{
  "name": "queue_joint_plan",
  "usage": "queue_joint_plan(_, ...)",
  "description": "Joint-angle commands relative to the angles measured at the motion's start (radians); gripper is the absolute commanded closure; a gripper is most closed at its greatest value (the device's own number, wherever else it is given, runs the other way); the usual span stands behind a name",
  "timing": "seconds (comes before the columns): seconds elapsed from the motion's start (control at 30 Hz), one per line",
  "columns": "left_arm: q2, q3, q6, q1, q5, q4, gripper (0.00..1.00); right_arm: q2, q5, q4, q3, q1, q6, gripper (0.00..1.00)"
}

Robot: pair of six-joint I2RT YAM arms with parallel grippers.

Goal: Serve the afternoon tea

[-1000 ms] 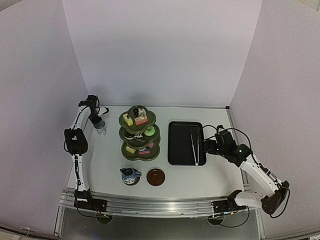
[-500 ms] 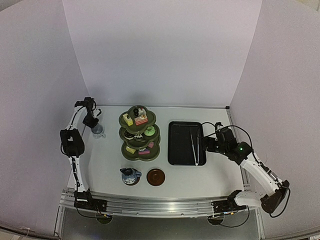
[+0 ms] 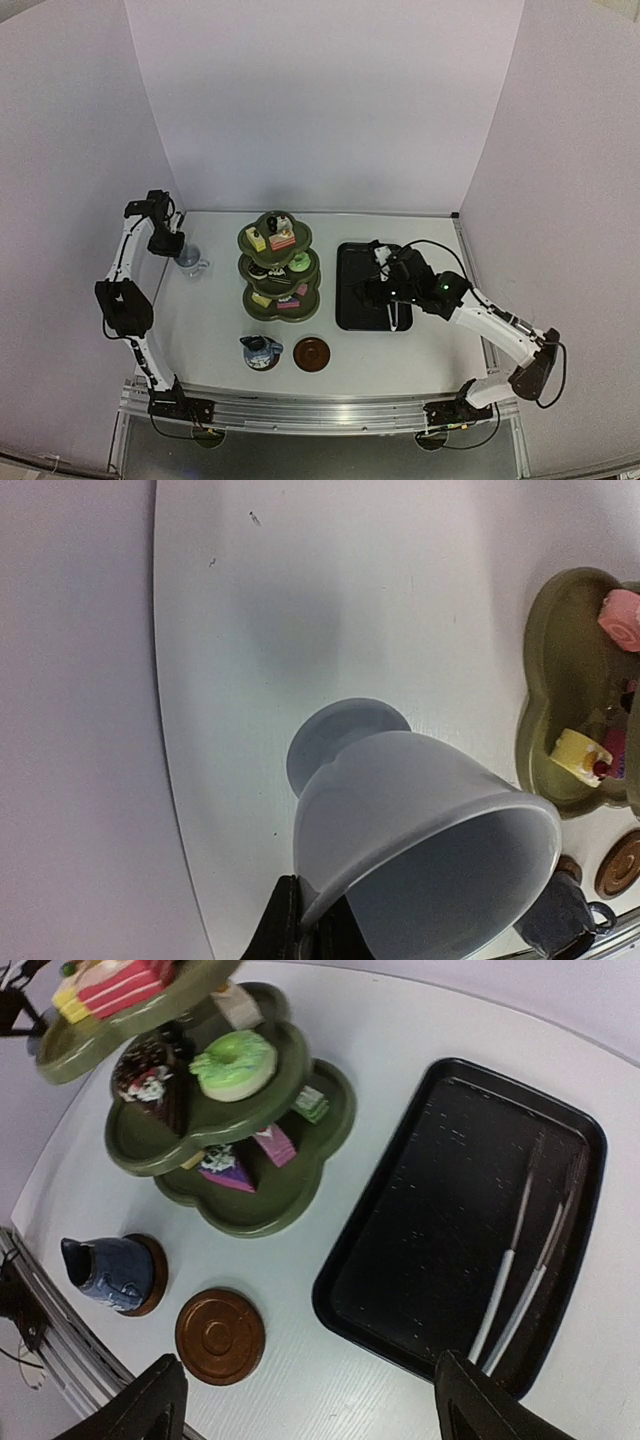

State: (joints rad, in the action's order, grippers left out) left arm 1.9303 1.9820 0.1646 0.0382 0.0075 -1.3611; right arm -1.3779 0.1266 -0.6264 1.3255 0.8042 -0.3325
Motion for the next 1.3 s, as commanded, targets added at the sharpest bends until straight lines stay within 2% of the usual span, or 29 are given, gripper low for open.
queue_joint_plan(0.0, -0.133, 0.02, -0.05, -0.051, 0.075, -0.184, 1.0, -0.154, 0.006, 0.042, 0.187, 0.153, 0.175, 0.18)
queue_joint_plan(0.17, -0.24, -0.072, 0.012, -0.191, 0.037, -0.206, 1.0, -0.386, 0.127, 0.043, 0.421, 0.309, 0.292, 0.19)
queue_joint_plan(0.3, -0.258, -0.075, -0.005, -0.213, 0.075, -0.233, 1.0, -0.586, 0.18, 0.046, 0.622, 0.385, 0.383, 0.19)
queue_joint_plan(0.5, -0.302, -0.073, 0.011, -0.222, 0.092, -0.283, 1.0, -0.849, 0.239, 0.052, 0.928, 0.42, 0.39, 0.19)
queue_joint_plan(0.67, -0.343, -0.12, 0.027, -0.267, 0.089, -0.321, 1.0, -0.987, 0.301, 0.088, 1.09, 0.42, 0.415, 0.19)
queue_joint_plan(0.87, -0.374, -0.154, 0.036, -0.282, 0.098, -0.334, 1.0, -1.038, 0.301, 0.215, 1.092, 0.42, 0.489, 0.21)
queue_joint_plan(1.1, -0.427, -0.217, 0.031, -0.351, 0.095, -0.324, 1.0, -1.08, 0.3, 0.298, 1.098, 0.418, 0.534, 0.24)
queue_joint_plan(1.17, -0.437, -0.234, 0.03, -0.363, 0.093, -0.319, 1.0, -1.087, 0.287, 0.306, 1.1, 0.416, 0.536, 0.27)
queue_joint_plan(1.27, -0.453, -0.247, 0.039, -0.376, 0.078, -0.314, 1.0, -1.094, 0.271, 0.307, 1.096, 0.413, 0.539, 0.38)
